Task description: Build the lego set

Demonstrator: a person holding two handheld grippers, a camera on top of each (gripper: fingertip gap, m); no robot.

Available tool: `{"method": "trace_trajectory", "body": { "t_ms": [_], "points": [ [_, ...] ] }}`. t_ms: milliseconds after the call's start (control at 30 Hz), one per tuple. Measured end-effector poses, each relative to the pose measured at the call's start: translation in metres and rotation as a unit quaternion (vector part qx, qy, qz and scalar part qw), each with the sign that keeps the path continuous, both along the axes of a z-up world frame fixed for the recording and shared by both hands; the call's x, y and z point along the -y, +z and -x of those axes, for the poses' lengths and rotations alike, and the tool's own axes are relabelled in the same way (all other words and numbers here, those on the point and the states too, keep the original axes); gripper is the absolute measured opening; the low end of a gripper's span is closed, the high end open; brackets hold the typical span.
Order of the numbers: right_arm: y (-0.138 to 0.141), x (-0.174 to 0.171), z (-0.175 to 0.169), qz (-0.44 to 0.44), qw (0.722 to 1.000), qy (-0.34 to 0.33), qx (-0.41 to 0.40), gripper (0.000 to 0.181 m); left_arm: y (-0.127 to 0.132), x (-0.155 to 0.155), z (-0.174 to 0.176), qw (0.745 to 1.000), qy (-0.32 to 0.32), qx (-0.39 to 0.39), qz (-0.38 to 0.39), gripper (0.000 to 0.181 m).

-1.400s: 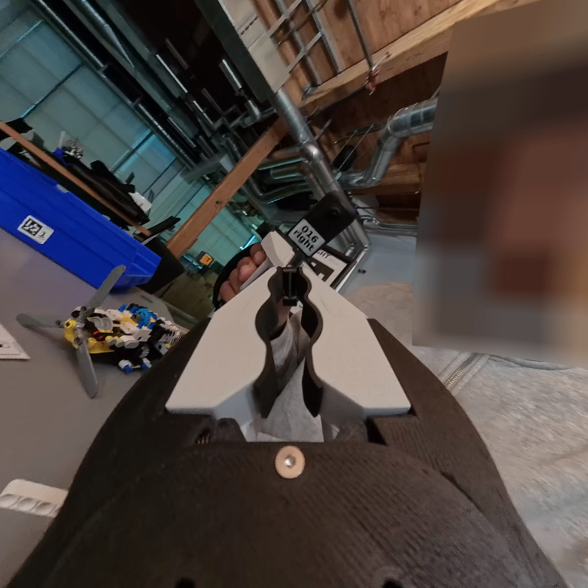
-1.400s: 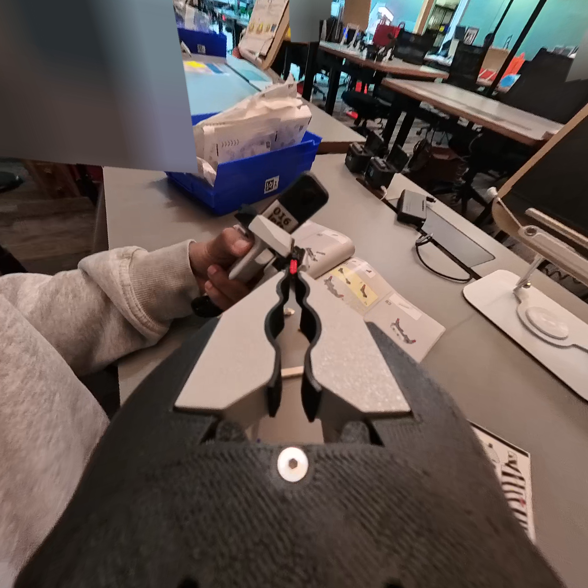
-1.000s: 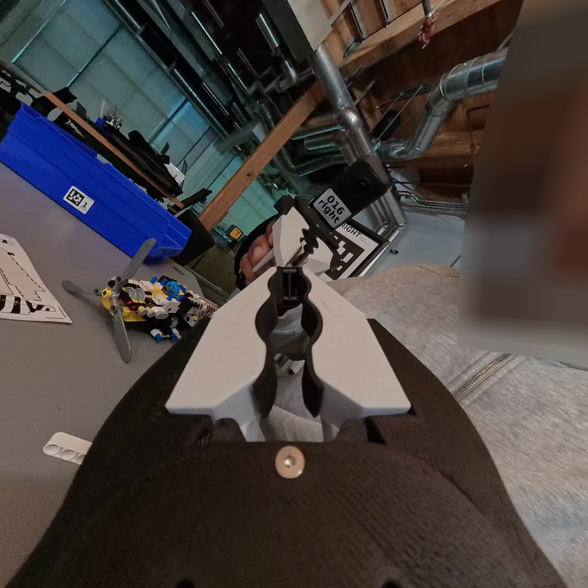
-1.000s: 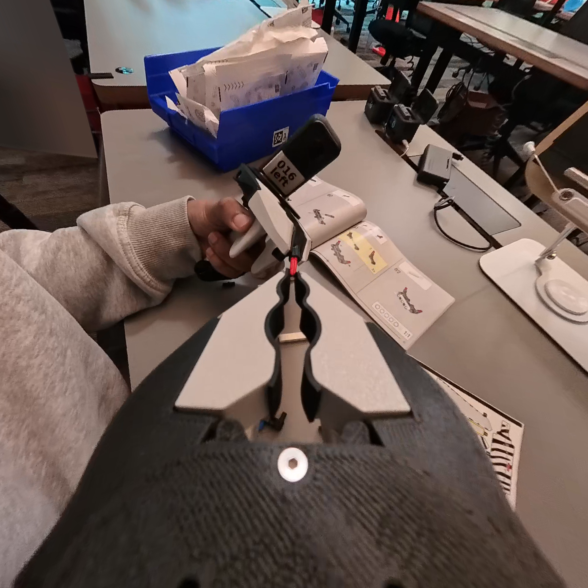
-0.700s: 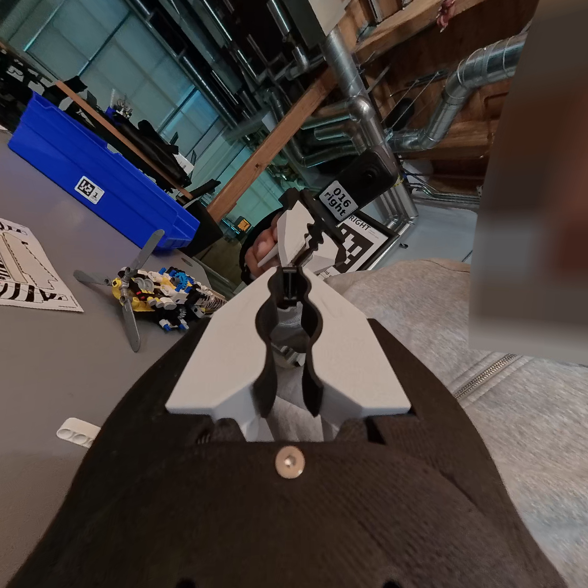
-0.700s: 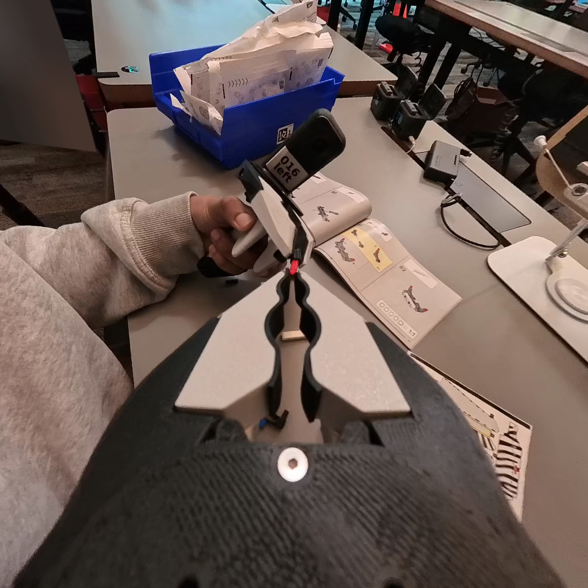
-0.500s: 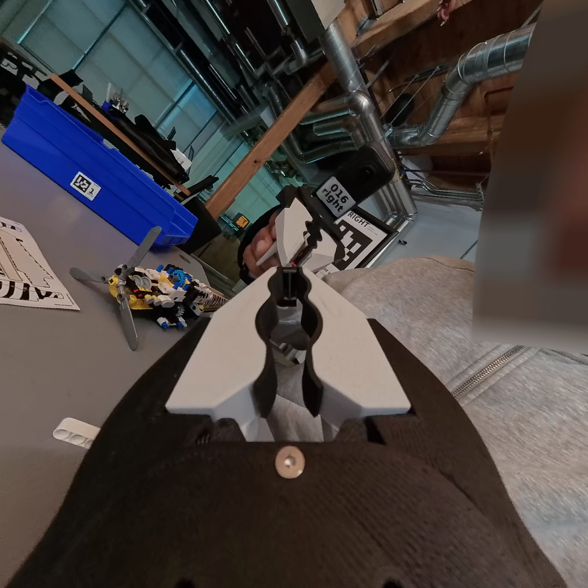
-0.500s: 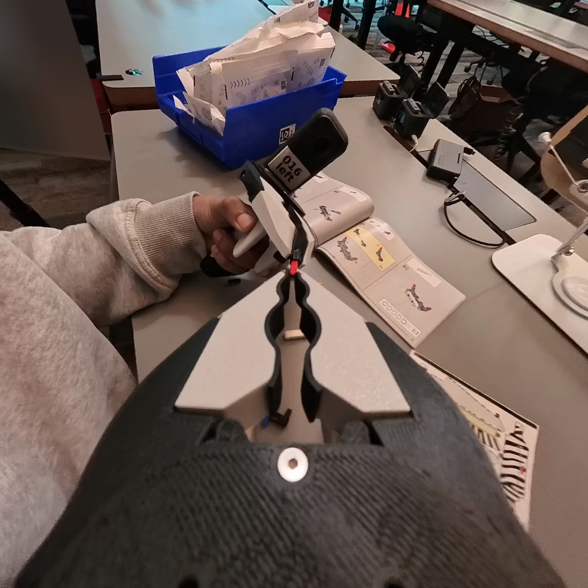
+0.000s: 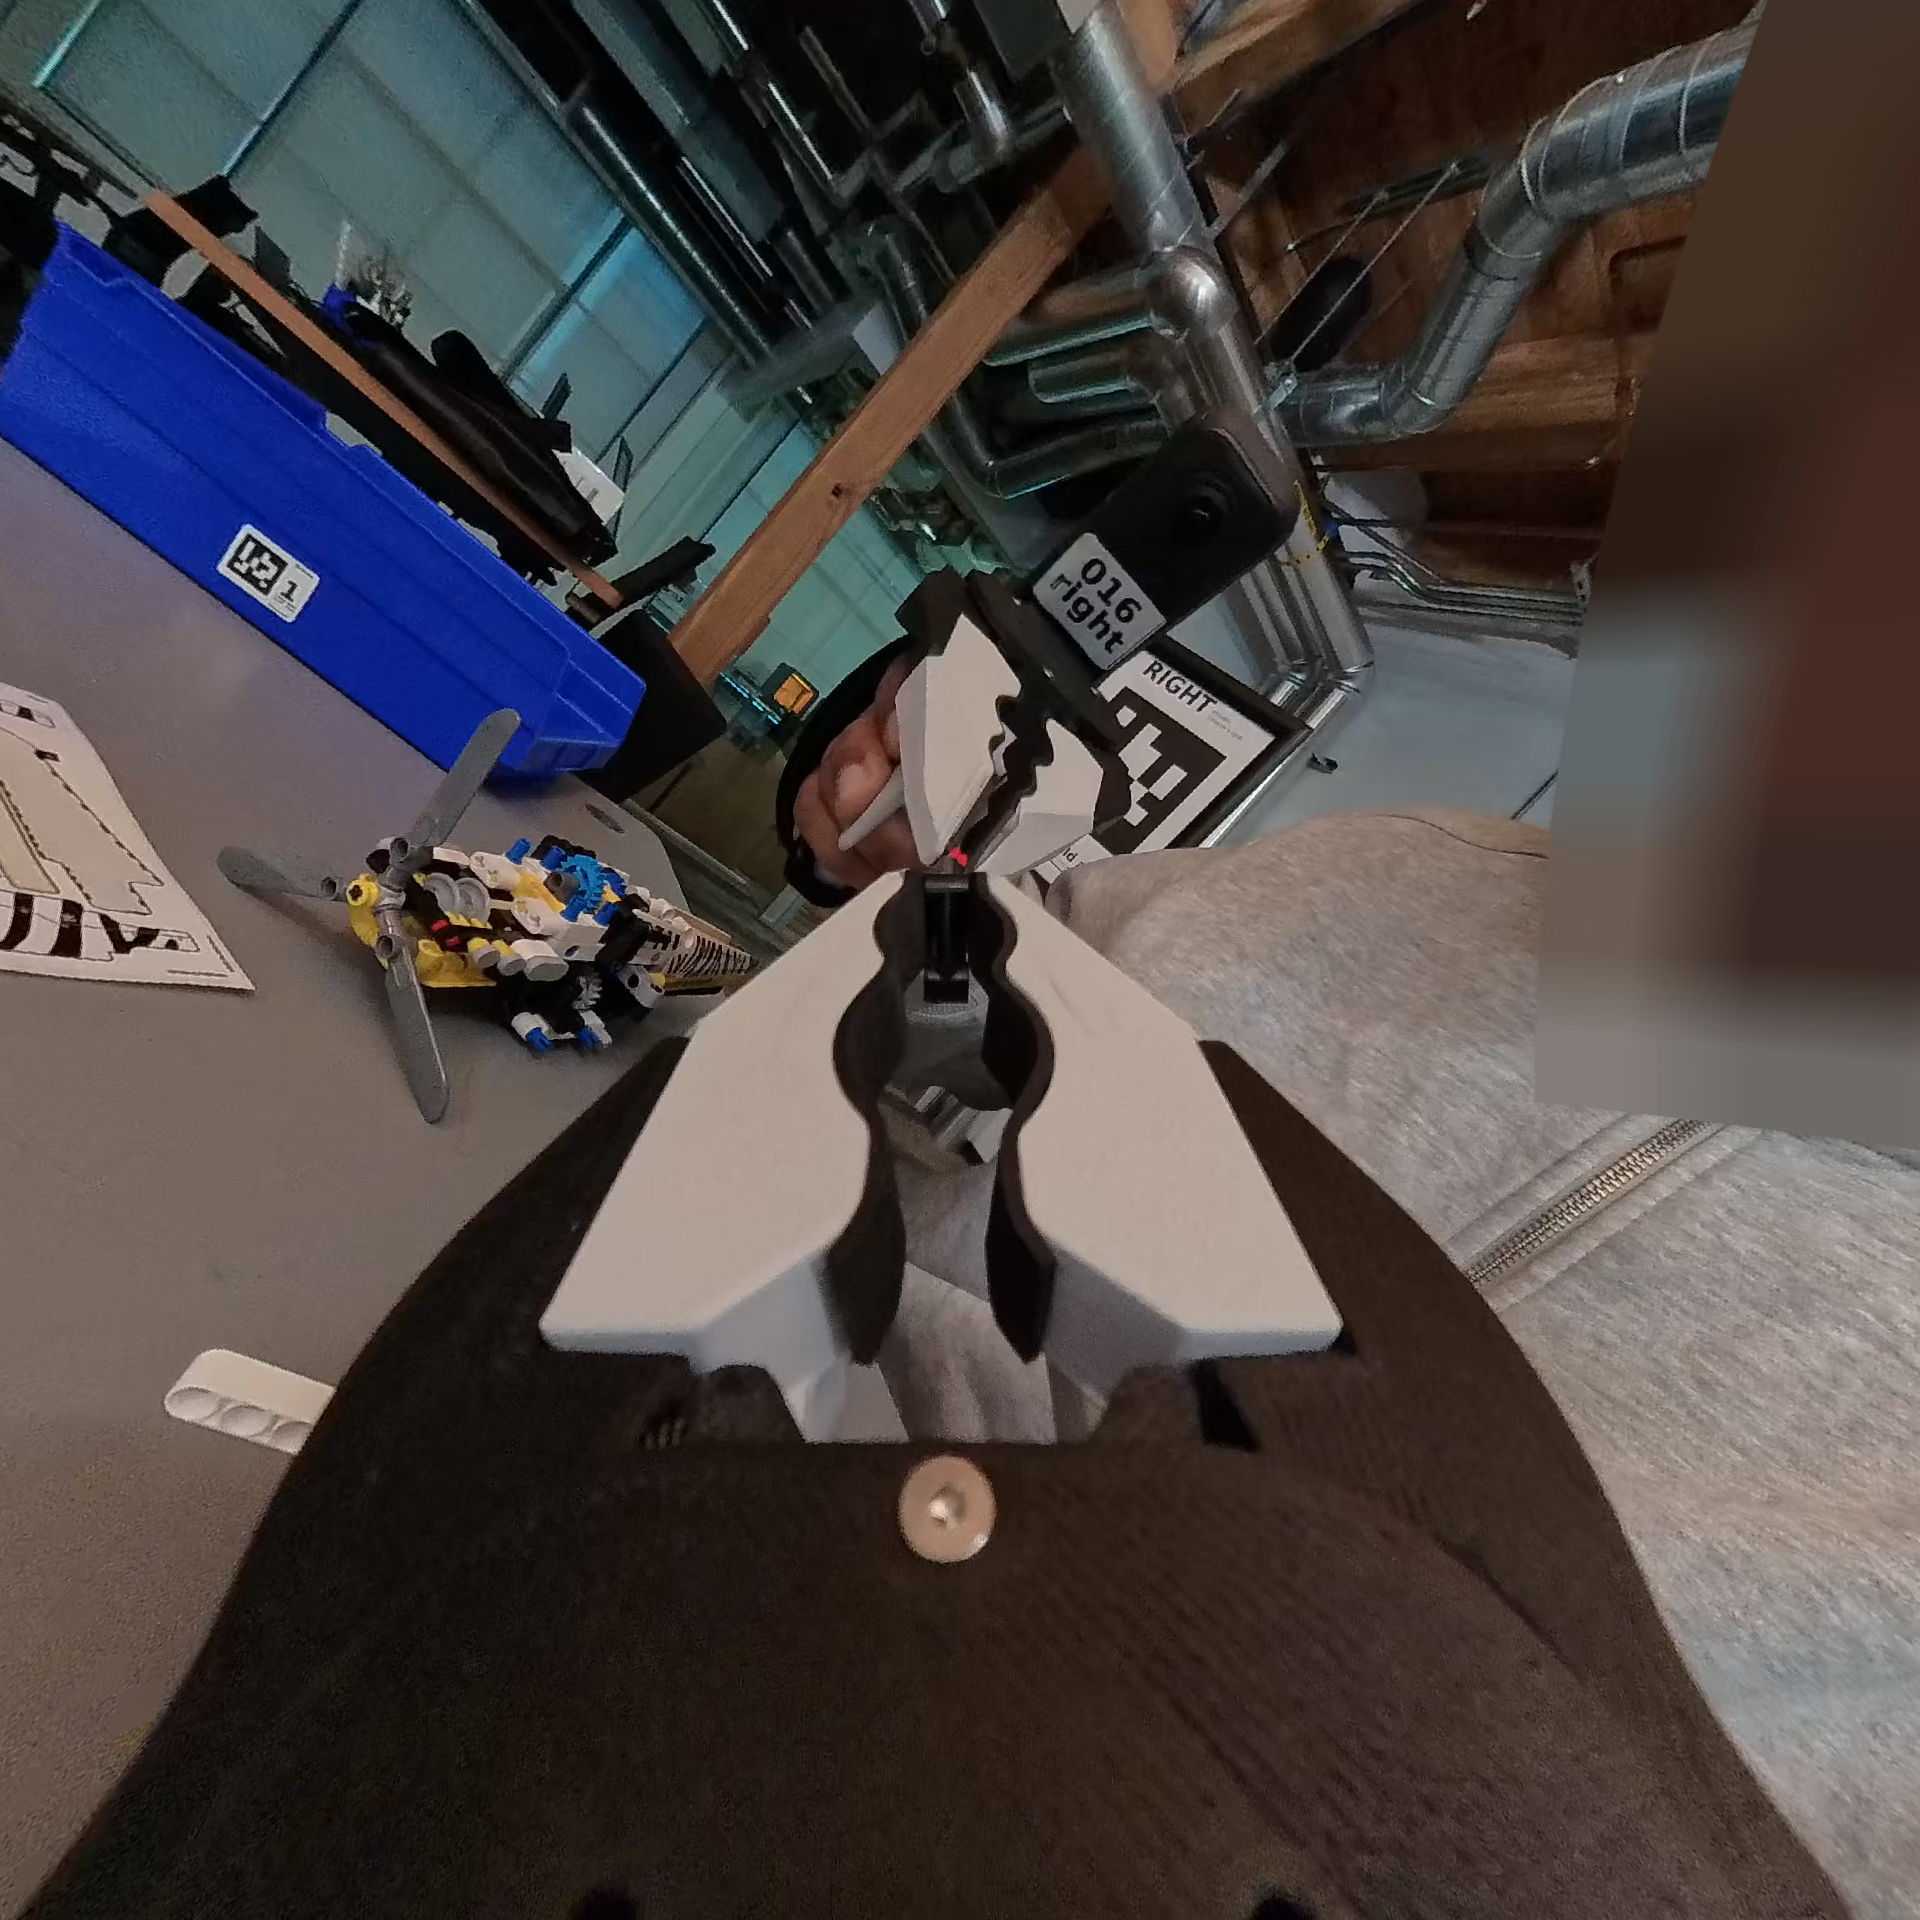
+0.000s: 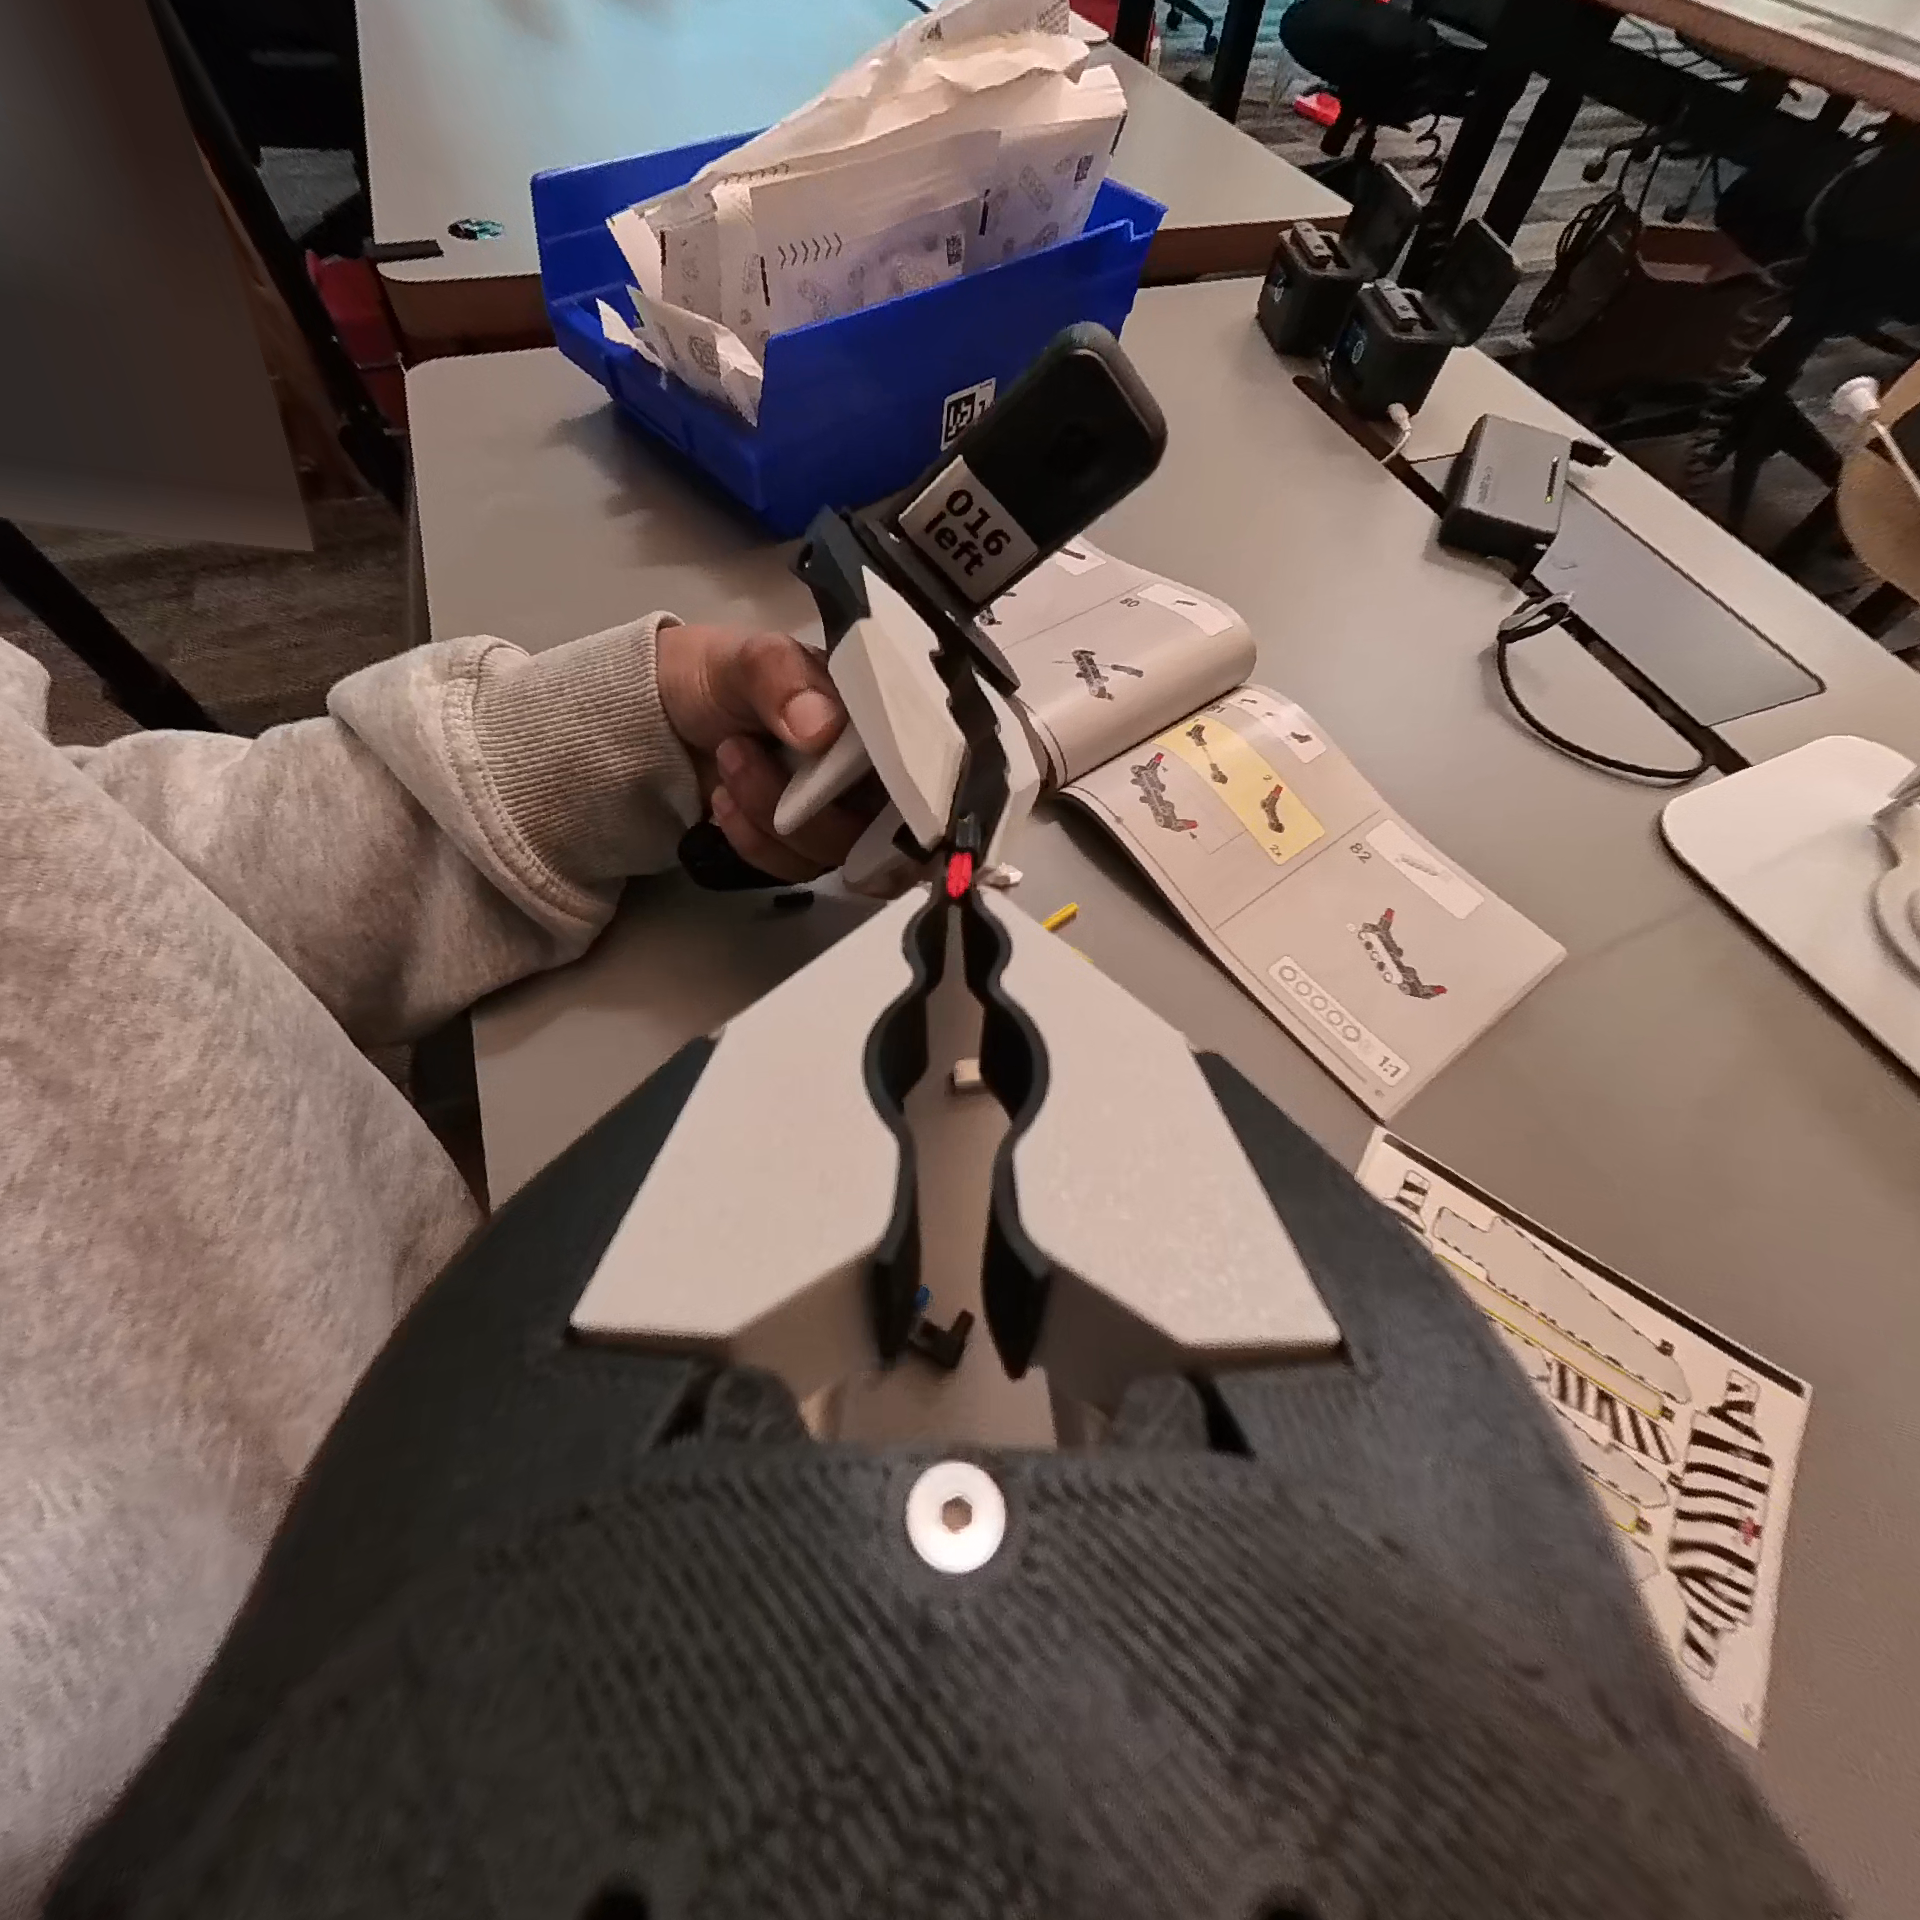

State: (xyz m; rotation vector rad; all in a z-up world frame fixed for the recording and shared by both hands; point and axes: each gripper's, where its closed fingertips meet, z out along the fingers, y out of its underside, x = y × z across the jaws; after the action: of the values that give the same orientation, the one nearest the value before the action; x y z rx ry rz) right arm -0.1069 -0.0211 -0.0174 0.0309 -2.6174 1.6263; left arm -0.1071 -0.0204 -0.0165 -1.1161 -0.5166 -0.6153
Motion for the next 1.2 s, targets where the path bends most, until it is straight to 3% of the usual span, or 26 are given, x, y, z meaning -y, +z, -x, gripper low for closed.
{"method": "trace_trajectory", "body": {
  "t_ms": [1000,1200],
  "points": [
    [-0.0084,-0.0005,-0.0036,-0.022,1.0,0.004,-0.018,0.0,-0.0051,-0.0079,-0.0066,1.0,-0.023,0.006,0.012,0.006],
    [-0.0028,0.0027,0.0012,0.021,1.0,-0.013,-0.006,0.001,0.0003,-0.0042,-0.002,1.0,-0.008,-0.001,-0.003,0.006]
  ]
}}
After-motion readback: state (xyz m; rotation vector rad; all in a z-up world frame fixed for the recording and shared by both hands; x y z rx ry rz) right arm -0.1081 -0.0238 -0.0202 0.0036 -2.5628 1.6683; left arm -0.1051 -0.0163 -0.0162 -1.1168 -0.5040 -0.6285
